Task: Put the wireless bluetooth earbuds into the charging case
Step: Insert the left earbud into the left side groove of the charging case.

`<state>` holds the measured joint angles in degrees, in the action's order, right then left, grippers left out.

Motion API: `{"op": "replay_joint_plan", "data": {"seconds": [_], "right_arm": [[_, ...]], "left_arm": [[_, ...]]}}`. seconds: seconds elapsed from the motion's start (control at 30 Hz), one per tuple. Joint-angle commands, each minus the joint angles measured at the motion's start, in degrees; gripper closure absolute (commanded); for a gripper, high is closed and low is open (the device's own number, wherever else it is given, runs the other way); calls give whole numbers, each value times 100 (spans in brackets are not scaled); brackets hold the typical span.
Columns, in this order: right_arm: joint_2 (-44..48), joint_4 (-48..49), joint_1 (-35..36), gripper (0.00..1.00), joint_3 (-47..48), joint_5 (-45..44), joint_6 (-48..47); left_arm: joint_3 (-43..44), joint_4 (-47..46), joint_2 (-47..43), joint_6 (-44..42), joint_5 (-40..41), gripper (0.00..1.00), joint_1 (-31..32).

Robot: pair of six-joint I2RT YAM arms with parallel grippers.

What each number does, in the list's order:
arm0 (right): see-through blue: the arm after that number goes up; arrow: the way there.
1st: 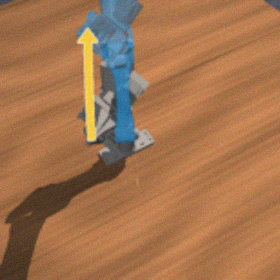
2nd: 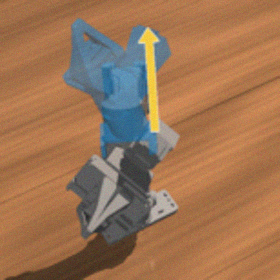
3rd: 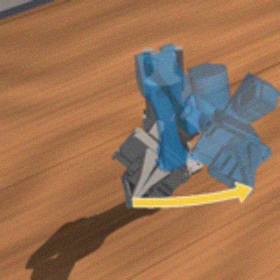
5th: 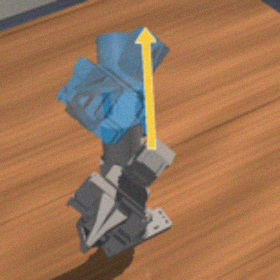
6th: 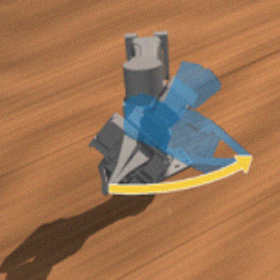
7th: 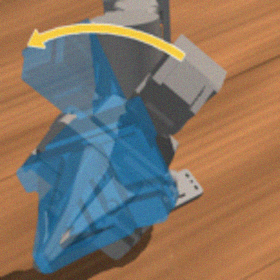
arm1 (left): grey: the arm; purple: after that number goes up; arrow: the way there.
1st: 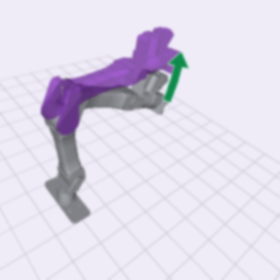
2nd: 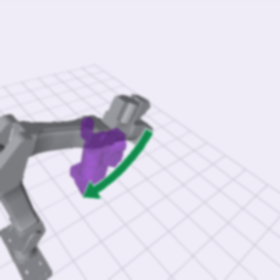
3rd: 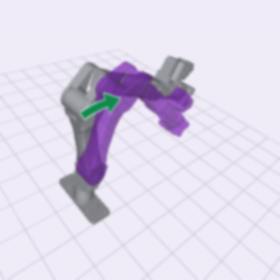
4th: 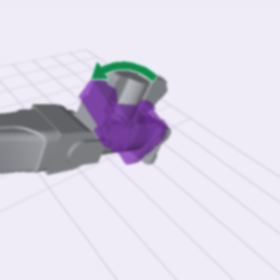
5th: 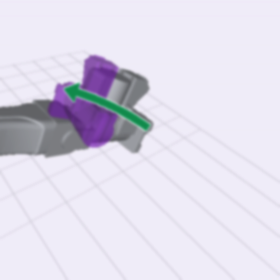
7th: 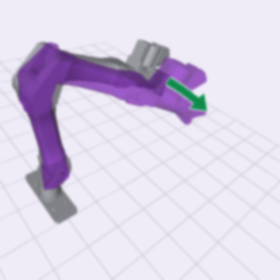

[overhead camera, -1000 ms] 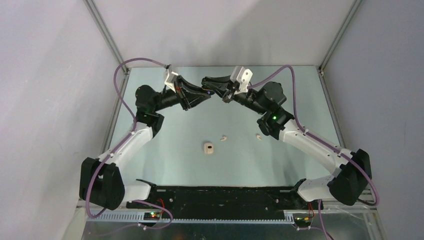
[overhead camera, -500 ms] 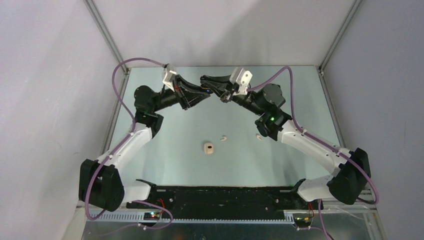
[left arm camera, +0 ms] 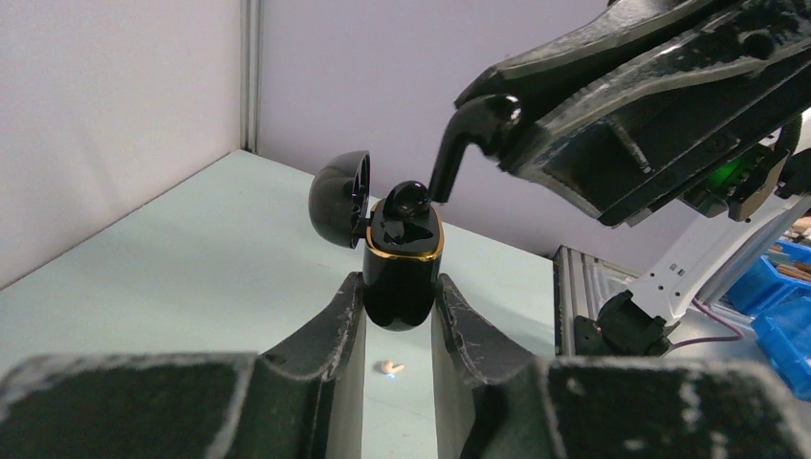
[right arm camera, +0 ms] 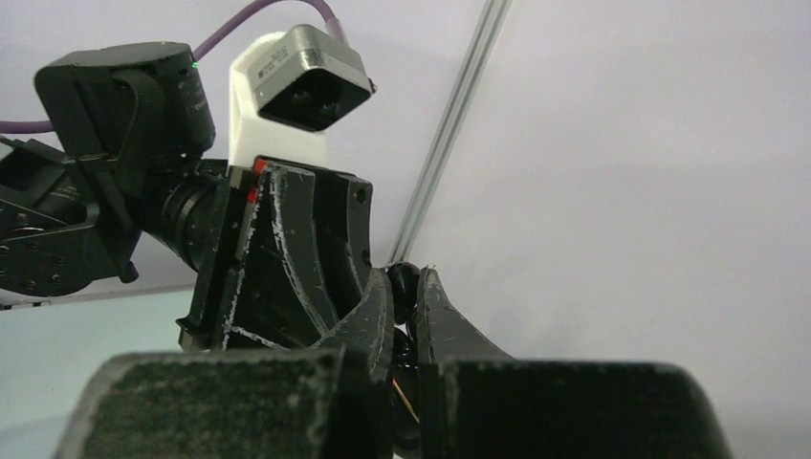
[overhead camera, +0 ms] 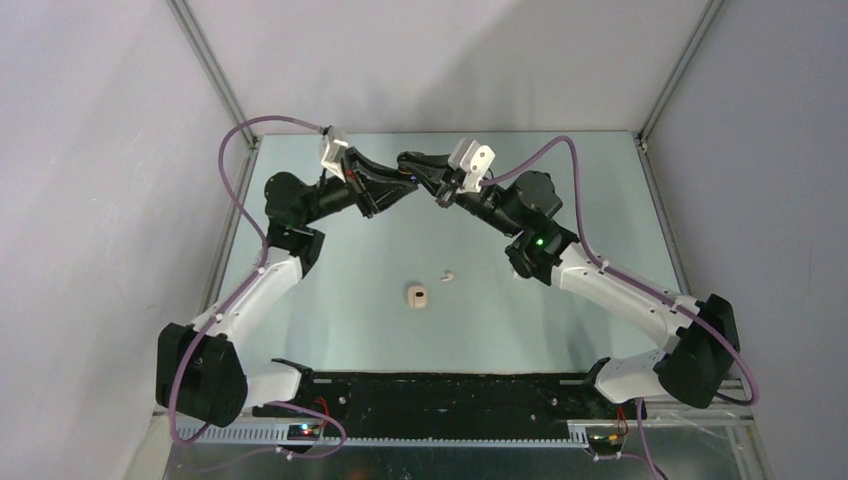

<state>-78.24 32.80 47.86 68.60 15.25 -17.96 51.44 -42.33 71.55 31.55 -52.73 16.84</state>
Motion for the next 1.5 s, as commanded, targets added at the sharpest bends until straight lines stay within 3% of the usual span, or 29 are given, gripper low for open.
{"op": "replay_joint_plan", "data": {"seconds": [0.0,1.47], "right_arm": [[-25,45,53,100,128,-351,-58],[-70,-392,104,100,267,-223,645]], "left_arm": [[87,-223,-220,43,37,100,-30],[31,-197,-356,-95,93,100,-57]]}}
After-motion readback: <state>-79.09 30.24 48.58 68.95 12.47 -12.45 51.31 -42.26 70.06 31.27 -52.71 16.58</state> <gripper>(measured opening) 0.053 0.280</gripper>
